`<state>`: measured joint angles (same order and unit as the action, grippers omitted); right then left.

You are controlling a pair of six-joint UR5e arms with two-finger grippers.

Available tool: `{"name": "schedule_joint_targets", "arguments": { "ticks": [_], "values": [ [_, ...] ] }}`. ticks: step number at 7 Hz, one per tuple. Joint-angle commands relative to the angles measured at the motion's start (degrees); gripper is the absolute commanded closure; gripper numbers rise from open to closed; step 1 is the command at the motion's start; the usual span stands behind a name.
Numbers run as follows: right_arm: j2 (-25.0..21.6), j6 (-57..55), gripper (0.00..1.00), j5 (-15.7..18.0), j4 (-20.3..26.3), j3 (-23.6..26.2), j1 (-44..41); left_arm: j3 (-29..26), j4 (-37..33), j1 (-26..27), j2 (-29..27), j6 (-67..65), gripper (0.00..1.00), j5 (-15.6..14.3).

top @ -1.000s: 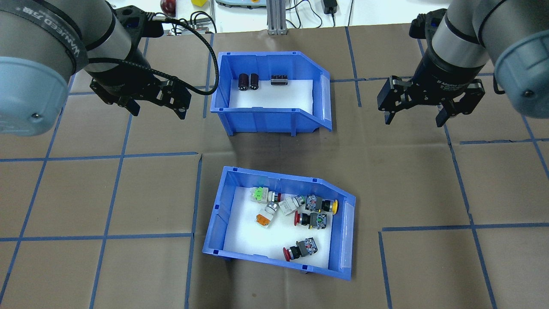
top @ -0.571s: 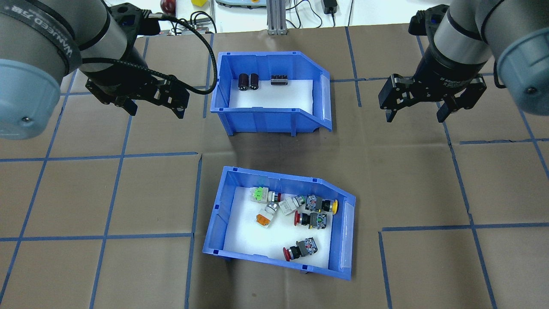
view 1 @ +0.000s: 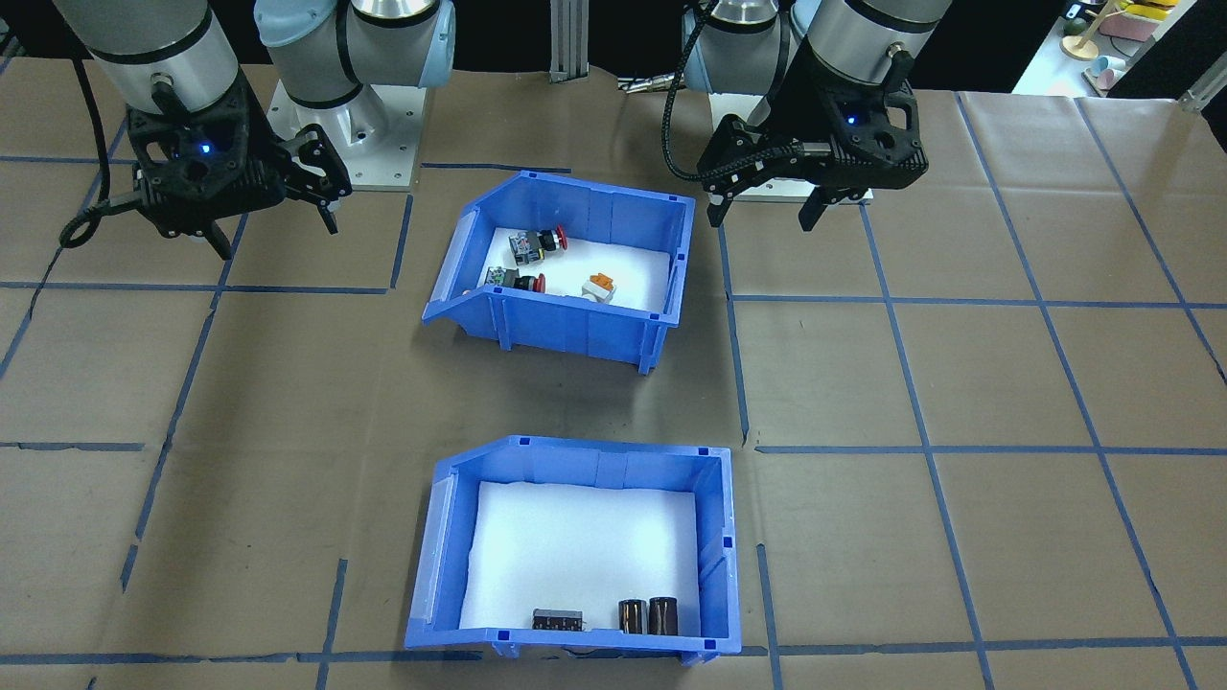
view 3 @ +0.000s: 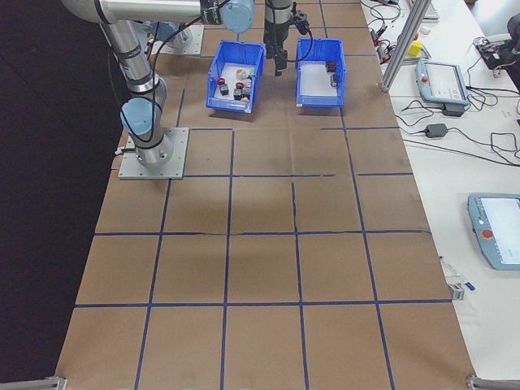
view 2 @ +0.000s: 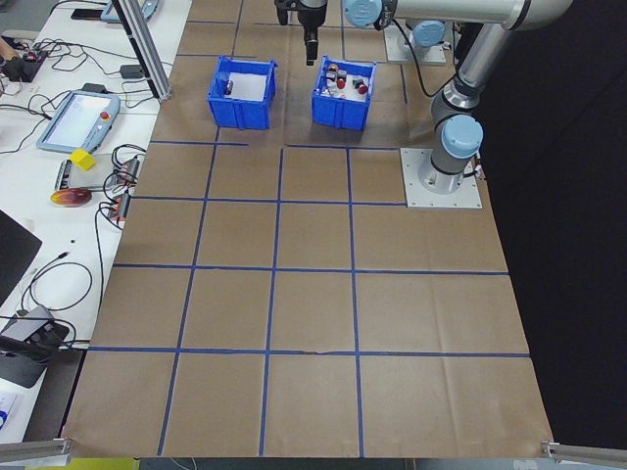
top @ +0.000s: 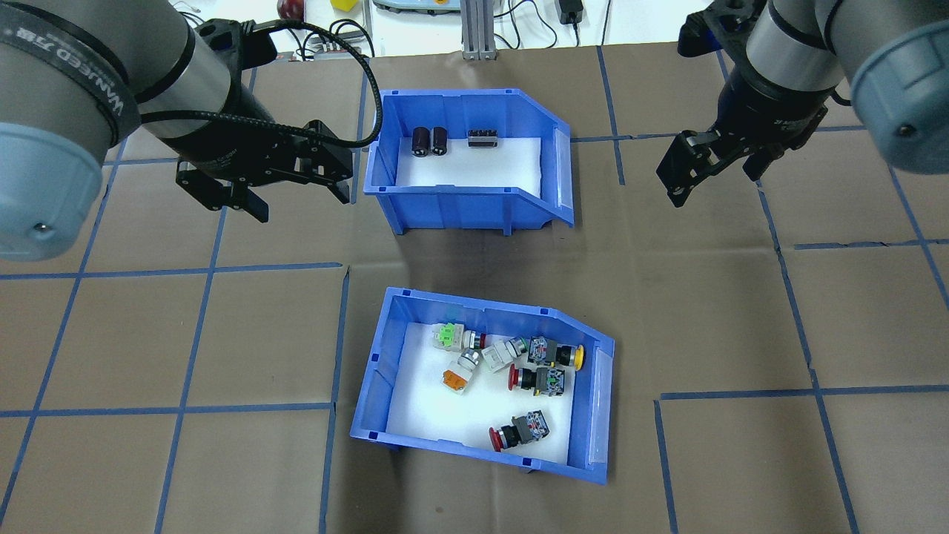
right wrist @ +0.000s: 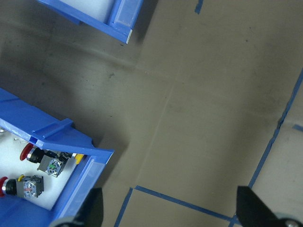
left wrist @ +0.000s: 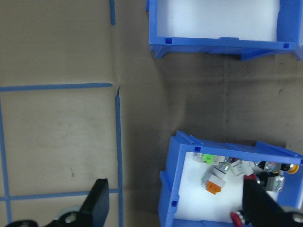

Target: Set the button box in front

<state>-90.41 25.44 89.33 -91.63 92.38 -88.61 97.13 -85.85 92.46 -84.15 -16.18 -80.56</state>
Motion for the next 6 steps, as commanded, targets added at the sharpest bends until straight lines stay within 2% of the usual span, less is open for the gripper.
{"name": "schedule_joint_targets", "arguments": {
  "ticks": [1,3,4,5,6],
  "values": [
    [8.01,18.5,0.0,-0.64,-2.4,-6.65,-0.33,6.97,0.59,0.09,4.23,-20.81,0.01,0.76],
    [16.45,27.34,0.0,-0.04,-2.32,-15.26,-5.14,13.49,0.95,1.04,9.6,-42.5,0.02,0.5],
    [21.02,31.73,0.0,0.14,-2.24,-19.83,-8.56,14.91,0.95,3.58,10.06,-52.36,0.05,0.15],
    [24.45,33.86,0.0,0.14,-1.63,-24.13,-11.46,18.06,3.21,7.34,10.67,-63.25,0.06,0.14],
    [27.62,35.88,0.0,-0.03,-1.97,-26.96,-13.93,22.88,9.59,10.69,11.9,-74.41,0.07,-0.47]
  ]
}}
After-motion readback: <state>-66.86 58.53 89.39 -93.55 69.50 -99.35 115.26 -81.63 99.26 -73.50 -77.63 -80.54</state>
